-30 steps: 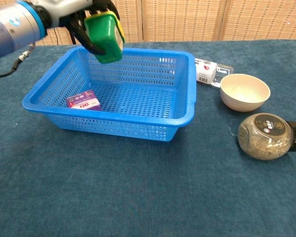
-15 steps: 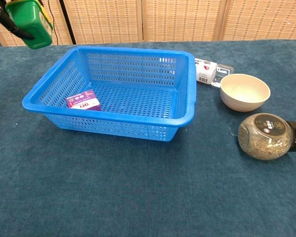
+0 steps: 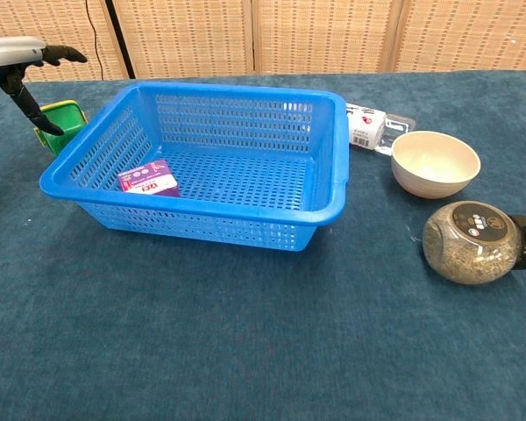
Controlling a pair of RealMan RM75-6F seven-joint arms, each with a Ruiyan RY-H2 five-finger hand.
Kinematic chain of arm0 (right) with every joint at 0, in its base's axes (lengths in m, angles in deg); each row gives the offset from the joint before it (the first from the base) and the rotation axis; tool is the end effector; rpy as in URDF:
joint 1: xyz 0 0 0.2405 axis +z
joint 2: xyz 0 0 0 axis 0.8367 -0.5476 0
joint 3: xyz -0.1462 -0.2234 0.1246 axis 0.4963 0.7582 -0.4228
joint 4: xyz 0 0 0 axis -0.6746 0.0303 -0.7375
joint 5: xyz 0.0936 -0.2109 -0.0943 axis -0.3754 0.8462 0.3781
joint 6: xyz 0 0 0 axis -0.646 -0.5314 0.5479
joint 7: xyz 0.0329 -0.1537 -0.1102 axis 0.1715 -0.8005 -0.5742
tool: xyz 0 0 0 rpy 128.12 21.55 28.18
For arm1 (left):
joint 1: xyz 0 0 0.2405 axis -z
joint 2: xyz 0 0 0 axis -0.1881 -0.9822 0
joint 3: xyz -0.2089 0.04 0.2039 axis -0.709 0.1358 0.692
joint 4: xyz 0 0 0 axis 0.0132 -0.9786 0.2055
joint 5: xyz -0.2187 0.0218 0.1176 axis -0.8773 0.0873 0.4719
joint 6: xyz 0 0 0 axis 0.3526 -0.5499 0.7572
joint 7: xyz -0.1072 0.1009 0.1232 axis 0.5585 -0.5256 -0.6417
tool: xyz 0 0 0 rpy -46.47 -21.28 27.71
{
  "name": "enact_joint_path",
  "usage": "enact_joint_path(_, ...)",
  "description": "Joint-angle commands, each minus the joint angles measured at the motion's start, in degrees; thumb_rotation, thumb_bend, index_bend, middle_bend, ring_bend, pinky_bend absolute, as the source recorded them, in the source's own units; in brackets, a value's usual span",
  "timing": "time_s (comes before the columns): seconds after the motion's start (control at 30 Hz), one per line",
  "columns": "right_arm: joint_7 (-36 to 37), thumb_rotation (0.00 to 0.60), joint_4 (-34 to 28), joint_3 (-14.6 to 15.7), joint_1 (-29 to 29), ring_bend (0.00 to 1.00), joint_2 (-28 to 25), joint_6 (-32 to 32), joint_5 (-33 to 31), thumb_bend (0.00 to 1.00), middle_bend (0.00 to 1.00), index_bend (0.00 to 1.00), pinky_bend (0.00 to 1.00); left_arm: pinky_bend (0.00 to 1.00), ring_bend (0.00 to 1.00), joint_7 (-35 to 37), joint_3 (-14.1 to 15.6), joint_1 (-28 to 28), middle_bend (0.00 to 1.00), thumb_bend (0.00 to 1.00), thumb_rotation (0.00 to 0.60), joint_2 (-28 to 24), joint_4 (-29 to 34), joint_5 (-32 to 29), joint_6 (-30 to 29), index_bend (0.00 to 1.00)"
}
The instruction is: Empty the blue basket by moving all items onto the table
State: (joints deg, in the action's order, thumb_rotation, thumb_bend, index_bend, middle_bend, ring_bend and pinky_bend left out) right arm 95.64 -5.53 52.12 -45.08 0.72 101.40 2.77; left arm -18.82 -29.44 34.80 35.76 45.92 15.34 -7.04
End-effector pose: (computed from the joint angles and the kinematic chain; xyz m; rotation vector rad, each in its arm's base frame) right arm -0.3668 -0.2821 0.1499 1.4889 -0.9253 1.1350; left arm -0.2705 0.5302 0.0279 -1.6393 -1.0593 -0.7781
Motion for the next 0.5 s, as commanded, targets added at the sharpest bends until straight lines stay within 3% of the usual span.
enact_joint_path(0.03,0.09,0.600,-0.03,-0.08,-0.04,0.00,-0.03,0.04,-0.11,0.00,0.00,0.00,0.00,0.00,0.00,2.10,1.69,-0.91,0.00,0.07,0.600,-7.89,15.83,9.63,-4.54,0.00)
enact_joint_path(0.27,0.40,0.600,0.14,-0.25,0.00,0.00,-0.12,-0.22,-0.40,0.00,0.00,0.00,0.00,0.00,0.00,-4.81,3.11,1.80,0.00,0.07,0.600,-13.04,29.69,14.90,-3.10,0.00)
enact_joint_path(0.5,1.44,0.600,0.15,-0.71,-0.23,0.00,-0.47,-0.04,-1.11,0.00,0.00,0.00,0.00,0.00,0.00,-15.47,3.23,6.23,0.00,0.07,0.600,-10.33,32.27,7.40,0.95,0.00)
